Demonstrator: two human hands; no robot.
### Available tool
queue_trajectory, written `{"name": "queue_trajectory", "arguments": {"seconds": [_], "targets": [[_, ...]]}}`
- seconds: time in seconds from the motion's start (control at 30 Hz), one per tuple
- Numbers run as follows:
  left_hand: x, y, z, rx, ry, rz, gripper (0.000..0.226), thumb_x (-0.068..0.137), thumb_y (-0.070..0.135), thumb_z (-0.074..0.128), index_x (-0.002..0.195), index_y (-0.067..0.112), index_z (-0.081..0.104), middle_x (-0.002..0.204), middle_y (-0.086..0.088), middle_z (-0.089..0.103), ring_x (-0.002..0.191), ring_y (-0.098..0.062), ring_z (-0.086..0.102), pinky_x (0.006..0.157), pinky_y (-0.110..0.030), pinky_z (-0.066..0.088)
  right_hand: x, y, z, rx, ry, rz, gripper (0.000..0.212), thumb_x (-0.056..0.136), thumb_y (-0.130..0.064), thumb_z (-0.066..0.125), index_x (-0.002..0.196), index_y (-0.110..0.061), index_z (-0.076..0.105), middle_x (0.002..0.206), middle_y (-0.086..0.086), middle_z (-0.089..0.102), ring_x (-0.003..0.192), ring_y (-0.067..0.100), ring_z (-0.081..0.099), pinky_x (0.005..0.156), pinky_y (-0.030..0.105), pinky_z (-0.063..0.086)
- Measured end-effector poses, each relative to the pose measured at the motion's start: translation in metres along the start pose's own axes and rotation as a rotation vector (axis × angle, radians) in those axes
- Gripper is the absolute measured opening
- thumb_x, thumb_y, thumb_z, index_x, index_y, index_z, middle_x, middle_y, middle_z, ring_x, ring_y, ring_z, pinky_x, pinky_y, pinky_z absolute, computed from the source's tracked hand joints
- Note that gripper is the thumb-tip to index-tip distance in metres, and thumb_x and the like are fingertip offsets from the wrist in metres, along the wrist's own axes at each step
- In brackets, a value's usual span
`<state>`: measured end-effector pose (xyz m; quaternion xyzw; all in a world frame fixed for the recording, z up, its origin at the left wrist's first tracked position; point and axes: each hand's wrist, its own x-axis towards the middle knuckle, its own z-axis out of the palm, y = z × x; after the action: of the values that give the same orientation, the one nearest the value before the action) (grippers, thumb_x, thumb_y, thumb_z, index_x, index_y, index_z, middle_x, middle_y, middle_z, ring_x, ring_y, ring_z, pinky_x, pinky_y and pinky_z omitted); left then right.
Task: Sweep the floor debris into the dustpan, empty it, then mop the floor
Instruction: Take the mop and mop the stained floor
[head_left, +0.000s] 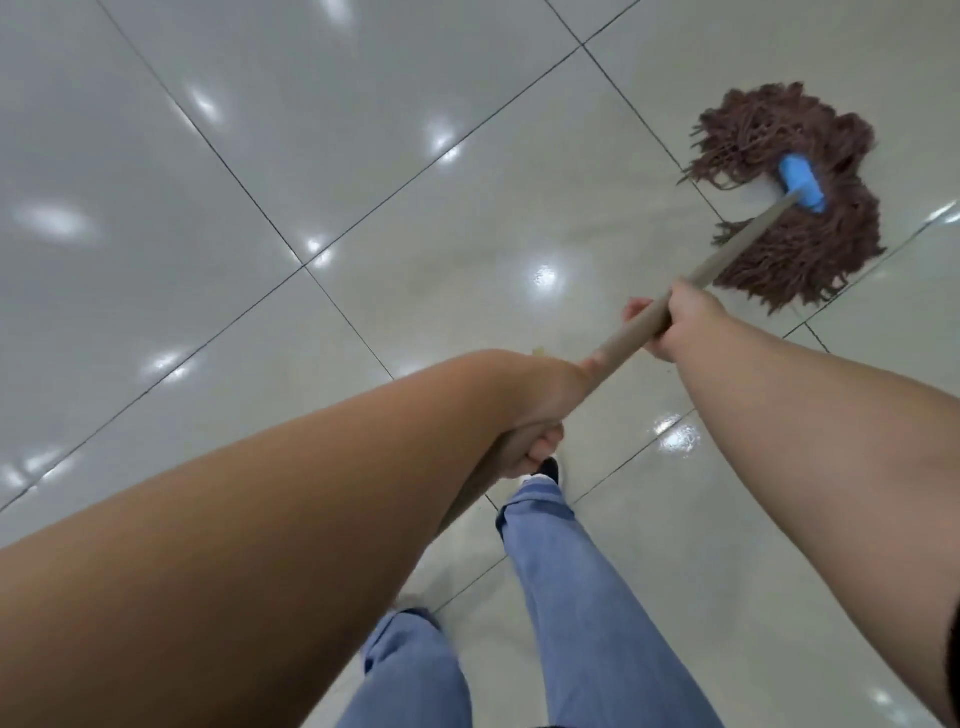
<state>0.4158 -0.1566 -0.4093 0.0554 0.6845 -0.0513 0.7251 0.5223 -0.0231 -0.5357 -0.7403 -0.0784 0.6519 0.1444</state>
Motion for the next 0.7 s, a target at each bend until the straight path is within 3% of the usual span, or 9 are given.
{"name": "queue_trajectory", "arguments": {"seconds": [0.13, 0.27, 0.33, 0.4, 0.53, 0.7], "targets": [[0.000, -0.047, 0.003, 0.015, -0.065, 0.018, 0.064, 0.084, 0.074, 0.028, 0.065, 0.013, 0.033, 0.034, 0.001, 0.030, 0.026, -0.010, 0.027, 0.040, -0.005, 0.028, -0.005, 0.044, 0.003, -0.109, 0.029, -0.016, 0.031, 0.098, -0.036, 0.042, 0.123, -0.019, 0.049, 0.089, 0.004, 0.056, 0.070, 0.018, 0.054, 0.078, 0.038, 0.052], [0.001, -0.143, -0.040, 0.064, -0.045, -0.002, 0.065, 0.083, 0.076, 0.027, 0.064, 0.013, 0.034, 0.027, 0.004, 0.030, 0.019, -0.010, 0.026, 0.039, -0.005, 0.031, -0.044, 0.130, 0.040, 0.010, -0.033, 0.000, 0.027, 0.101, -0.029, 0.038, 0.122, -0.013, 0.043, 0.097, 0.010, 0.048, 0.070, 0.021, 0.052, 0.063, 0.042, 0.053], [0.002, -0.204, -0.075, 0.085, -0.010, -0.020, 0.066, 0.082, 0.077, 0.027, 0.062, 0.015, 0.034, 0.027, 0.004, 0.031, 0.019, -0.009, 0.026, 0.038, -0.004, 0.029, -0.068, 0.186, 0.072, 0.112, -0.058, 0.025, 0.023, 0.101, -0.026, 0.037, 0.107, -0.004, 0.042, 0.086, 0.012, 0.046, 0.063, 0.020, 0.052, 0.047, 0.029, 0.054], [0.000, -0.270, -0.112, 0.102, 0.020, -0.034, 0.068, 0.079, 0.080, 0.028, 0.060, 0.015, 0.035, 0.028, 0.005, 0.031, 0.019, -0.010, 0.026, 0.038, -0.004, 0.028, -0.094, 0.247, 0.108, 0.146, -0.047, 0.046, 0.016, 0.101, -0.021, 0.035, 0.095, -0.007, 0.039, 0.072, 0.010, 0.043, 0.051, 0.015, 0.045, 0.036, 0.017, 0.046], [-0.014, -0.418, -0.182, 0.189, 0.039, -0.093, 0.071, 0.074, 0.083, 0.030, 0.061, 0.014, 0.036, 0.031, 0.004, 0.032, 0.024, -0.013, 0.028, 0.039, -0.008, 0.029, -0.161, 0.386, 0.181, 0.135, -0.060, 0.079, 0.010, 0.101, -0.017, 0.031, 0.110, -0.016, 0.034, 0.062, 0.007, 0.038, 0.032, 0.012, 0.038, 0.033, 0.010, 0.037], [-0.070, -0.585, -0.237, 0.176, -0.141, -0.329, 0.072, 0.067, 0.088, 0.029, 0.064, 0.017, 0.035, 0.042, 0.003, 0.035, 0.036, -0.015, 0.034, 0.047, -0.018, 0.031, -0.262, 0.540, 0.231, -0.012, -0.003, 0.178, 0.027, 0.102, -0.020, 0.032, 0.127, -0.012, 0.032, 0.063, 0.011, 0.045, 0.045, 0.017, 0.039, 0.037, 0.019, 0.038]]}}
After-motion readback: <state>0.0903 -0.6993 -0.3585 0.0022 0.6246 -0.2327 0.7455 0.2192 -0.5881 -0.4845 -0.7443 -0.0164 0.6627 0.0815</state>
